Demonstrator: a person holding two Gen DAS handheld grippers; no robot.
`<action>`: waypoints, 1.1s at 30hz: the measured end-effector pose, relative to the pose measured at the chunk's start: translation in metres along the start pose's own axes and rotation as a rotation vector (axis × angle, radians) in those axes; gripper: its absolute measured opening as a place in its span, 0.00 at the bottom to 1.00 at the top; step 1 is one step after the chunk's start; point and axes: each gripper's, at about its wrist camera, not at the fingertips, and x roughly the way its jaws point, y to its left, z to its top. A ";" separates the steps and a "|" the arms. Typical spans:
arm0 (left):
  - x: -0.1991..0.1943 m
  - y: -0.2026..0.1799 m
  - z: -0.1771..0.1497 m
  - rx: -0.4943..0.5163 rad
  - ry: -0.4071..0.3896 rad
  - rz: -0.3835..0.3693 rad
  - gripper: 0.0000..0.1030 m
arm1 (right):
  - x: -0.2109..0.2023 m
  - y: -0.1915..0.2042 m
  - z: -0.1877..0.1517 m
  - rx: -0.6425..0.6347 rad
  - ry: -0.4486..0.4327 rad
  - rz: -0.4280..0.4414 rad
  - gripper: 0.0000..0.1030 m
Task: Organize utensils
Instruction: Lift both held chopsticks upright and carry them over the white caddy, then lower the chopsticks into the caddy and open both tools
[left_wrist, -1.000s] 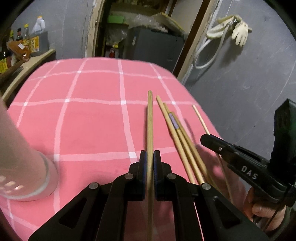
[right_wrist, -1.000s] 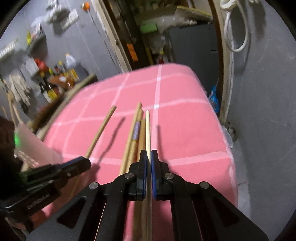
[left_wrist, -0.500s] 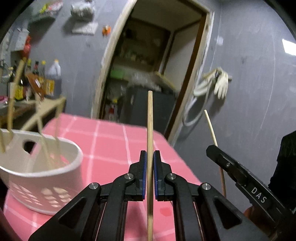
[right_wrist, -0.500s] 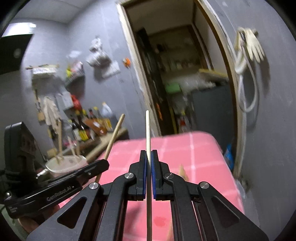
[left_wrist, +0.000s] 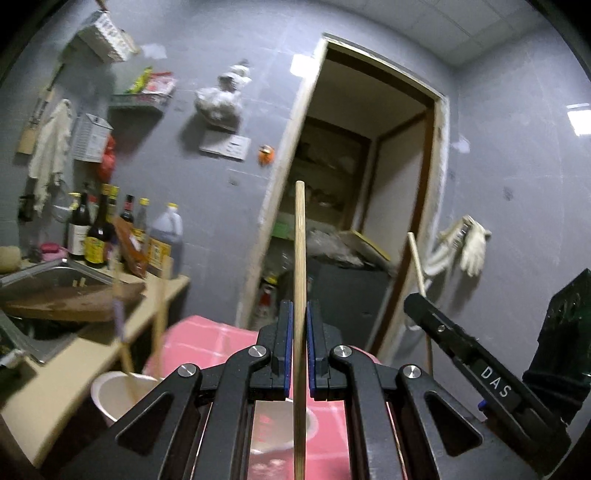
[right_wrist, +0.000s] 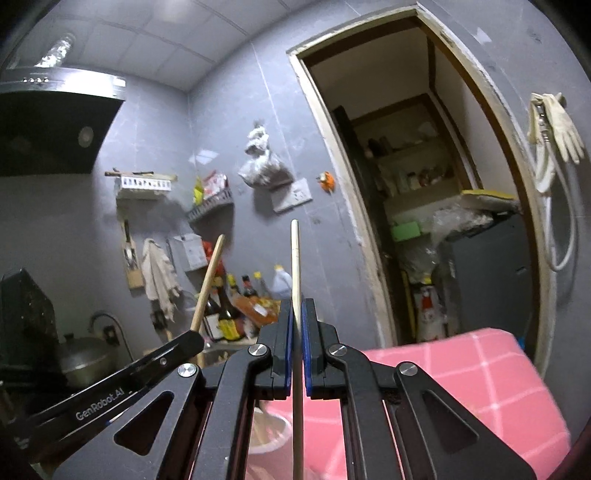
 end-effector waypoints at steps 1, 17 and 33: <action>-0.001 0.008 0.003 -0.006 -0.014 0.015 0.04 | 0.002 0.003 0.000 0.005 -0.010 0.010 0.03; 0.005 0.118 0.018 -0.155 -0.178 0.143 0.04 | 0.058 0.008 -0.015 0.091 -0.097 0.089 0.03; 0.010 0.113 -0.008 -0.139 -0.264 0.234 0.04 | 0.065 0.000 -0.039 0.076 -0.114 -0.009 0.03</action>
